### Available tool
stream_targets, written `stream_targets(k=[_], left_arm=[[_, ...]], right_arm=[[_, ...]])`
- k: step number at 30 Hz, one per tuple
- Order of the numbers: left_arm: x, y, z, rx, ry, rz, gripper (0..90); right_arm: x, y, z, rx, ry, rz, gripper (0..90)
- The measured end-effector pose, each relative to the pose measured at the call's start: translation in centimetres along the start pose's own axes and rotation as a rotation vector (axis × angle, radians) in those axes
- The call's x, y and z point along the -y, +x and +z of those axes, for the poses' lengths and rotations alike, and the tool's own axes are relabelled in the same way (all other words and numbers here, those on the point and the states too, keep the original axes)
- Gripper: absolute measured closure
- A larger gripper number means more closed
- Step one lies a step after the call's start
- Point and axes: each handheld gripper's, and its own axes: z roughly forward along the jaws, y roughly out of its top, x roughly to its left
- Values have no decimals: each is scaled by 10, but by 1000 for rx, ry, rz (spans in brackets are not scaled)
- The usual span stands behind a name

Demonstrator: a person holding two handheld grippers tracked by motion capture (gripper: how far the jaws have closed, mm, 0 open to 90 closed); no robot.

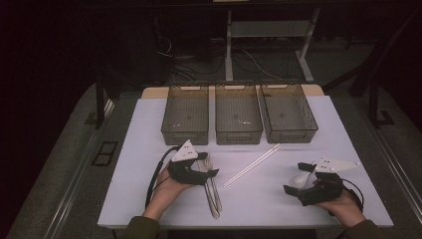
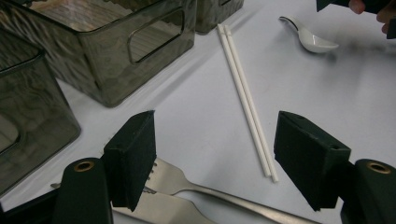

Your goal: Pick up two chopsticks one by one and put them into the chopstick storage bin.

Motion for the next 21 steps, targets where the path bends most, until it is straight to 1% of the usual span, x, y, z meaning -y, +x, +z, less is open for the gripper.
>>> stream_targets(k=[3, 5, 12, 17, 21], left_arm=[[-2, -1, 4, 4, -5, -3, 316], [-4, -2, 8, 7, 4, 2, 323], [-12, -6, 24, 20, 8, 16, 363], [-17, -10, 35, 29, 14, 33, 379], [-22, -12, 42, 35, 15, 48, 411]], right_arm=[[0, 0, 0, 0, -3, 3, 7], [0, 0, 0, 0, -4, 5, 7], [0, 0, -1, 4, -7, 3, 7], [0, 0, -1, 11, -8, 0, 7], [0, 0, -2, 12, -11, 1, 7]])
